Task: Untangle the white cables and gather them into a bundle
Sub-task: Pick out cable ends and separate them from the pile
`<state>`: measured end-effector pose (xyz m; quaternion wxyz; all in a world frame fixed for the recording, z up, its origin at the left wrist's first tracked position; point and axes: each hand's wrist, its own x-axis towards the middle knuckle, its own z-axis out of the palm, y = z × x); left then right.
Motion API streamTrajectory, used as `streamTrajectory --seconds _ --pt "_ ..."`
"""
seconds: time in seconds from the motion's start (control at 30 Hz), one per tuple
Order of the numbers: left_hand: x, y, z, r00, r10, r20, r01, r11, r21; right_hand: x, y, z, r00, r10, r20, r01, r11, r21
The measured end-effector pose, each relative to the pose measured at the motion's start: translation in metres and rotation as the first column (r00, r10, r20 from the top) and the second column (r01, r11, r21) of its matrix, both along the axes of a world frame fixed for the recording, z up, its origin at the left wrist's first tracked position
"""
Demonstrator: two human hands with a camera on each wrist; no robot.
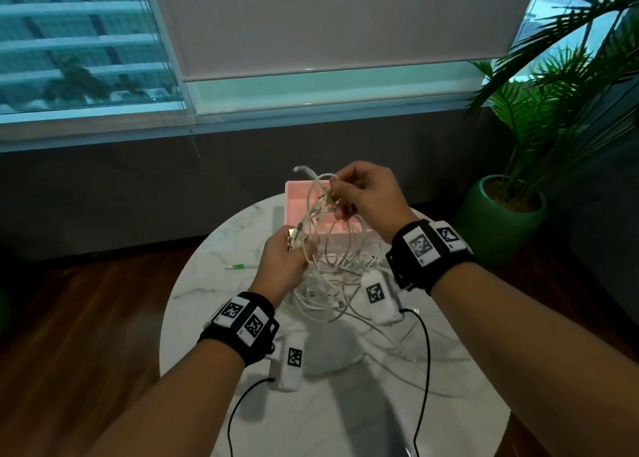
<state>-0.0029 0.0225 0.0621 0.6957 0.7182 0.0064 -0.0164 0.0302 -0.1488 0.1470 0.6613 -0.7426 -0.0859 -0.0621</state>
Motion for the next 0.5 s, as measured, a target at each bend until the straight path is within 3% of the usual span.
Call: streamTrajectory --seconds 0.23,0.5 --pt "0.005 0.029 -0.002 0.994 0.104 0.014 -0.104 0.994 0.015 -0.004 0.001 -0.053 0.977 -0.017 -0.210 -0.007 0.994 -0.110" --pt "0.008 0.008 -0.013 0.996 -0.024 0.083 0.014 0.993 0.120 -0.015 -0.010 -0.074 0.945 -0.051 -0.323 0.013 0.993 -0.120"
